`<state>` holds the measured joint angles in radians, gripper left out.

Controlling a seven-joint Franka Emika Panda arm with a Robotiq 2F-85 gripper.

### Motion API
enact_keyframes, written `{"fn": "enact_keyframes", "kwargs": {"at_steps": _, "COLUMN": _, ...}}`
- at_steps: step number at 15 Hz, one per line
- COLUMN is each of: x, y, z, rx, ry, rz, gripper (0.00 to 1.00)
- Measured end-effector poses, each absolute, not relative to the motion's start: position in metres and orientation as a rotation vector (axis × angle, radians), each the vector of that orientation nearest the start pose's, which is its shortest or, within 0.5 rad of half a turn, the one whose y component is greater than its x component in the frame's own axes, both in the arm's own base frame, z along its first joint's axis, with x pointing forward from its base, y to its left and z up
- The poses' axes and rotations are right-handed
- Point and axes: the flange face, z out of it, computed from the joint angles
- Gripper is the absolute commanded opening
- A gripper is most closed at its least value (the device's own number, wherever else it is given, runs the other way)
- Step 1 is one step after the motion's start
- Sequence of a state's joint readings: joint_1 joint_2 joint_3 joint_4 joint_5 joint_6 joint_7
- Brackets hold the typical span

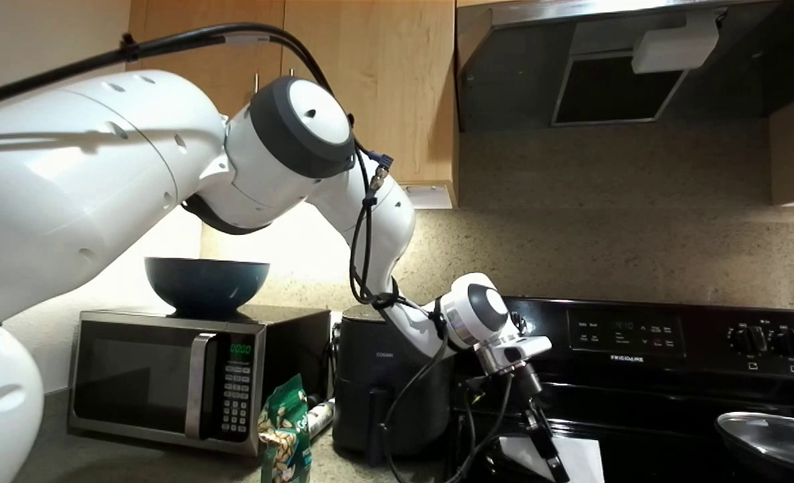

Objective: Pick up the wipe and clean the left part of the stove

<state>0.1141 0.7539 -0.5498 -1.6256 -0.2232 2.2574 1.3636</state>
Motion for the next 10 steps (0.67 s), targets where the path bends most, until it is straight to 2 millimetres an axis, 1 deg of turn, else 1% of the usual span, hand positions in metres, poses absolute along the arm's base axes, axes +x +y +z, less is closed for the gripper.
{"fn": "enact_keyframes", "kwargs": {"at_steps": 3, "x": 0.632, "y": -0.218, "z": 0.248, "rx": -2.598, "ry": 2.437, "rz": -0.202, "gripper": 0.08}}
{"fn": "enact_keyframes", "kwargs": {"at_steps": 6, "x": 0.624, "y": -0.192, "z": 0.261, "rx": -2.556, "ry": 2.369, "rz": -0.006, "gripper": 0.08}}
{"fn": "enact_keyframes", "kwargs": {"at_steps": 8, "x": 0.617, "y": -0.183, "z": 0.266, "rx": -2.516, "ry": 2.355, "rz": 0.136, "gripper": 0.08}}
{"fn": "enact_keyframes", "kwargs": {"at_steps": 10, "x": 0.612, "y": -0.182, "z": 0.269, "rx": -2.494, "ry": 2.364, "rz": 0.191, "gripper": 0.08}}
